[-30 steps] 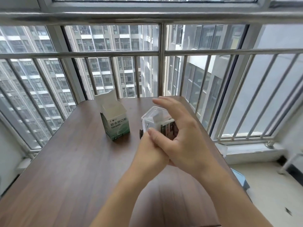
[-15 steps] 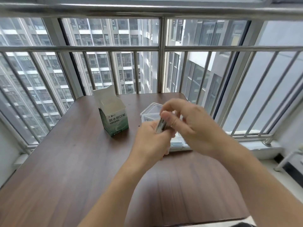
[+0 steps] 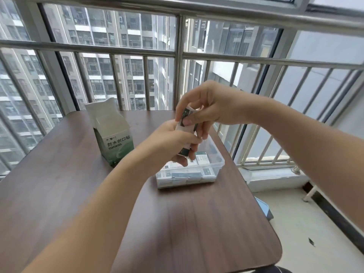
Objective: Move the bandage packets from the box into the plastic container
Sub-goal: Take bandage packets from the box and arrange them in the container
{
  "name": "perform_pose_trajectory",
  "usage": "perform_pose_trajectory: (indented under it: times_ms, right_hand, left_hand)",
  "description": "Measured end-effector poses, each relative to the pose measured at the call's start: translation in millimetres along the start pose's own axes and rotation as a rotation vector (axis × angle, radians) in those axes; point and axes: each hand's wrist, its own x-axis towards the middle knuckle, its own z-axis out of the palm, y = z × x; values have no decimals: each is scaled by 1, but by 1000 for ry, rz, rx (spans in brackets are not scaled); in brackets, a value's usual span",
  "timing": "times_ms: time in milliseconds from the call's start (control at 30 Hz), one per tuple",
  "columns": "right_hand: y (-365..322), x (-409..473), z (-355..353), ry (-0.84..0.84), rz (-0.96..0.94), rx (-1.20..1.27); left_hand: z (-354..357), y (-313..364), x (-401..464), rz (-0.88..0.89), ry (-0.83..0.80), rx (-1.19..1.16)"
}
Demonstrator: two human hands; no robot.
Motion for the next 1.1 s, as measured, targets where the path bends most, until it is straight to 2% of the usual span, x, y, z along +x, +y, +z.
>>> perform_pose_trajectory:
  times_ms: [200, 267, 333, 433, 500, 633, 833, 1100]
  right_hand:
    - [26, 15, -14, -185, 98, 121]
    - [33, 17, -26, -182, 177, 93]
    - [44, 19, -38, -171, 284, 6]
    - [59, 26, -38, -260, 396, -209]
    - [65, 34, -27, -343, 422, -327]
    - [72, 45, -8, -421, 394, -501]
    - [81, 49, 4, -456, 406, -671]
    - [79, 39, 19, -374, 448, -830]
  left_hand:
    - [-2, -11, 3, -40, 5, -16]
    - [-13, -14, 4, 6, 77, 136]
    - [-28, -21, 2, 143, 192, 355]
    - [-46, -40, 0, 359, 291, 700]
    - [-50, -55, 1, 420, 212, 899]
    - [-47, -76, 1, 478, 39, 1085]
    - [-43, -87, -1, 420, 21, 1228]
    - [-42, -92, 2, 460, 31, 1202]
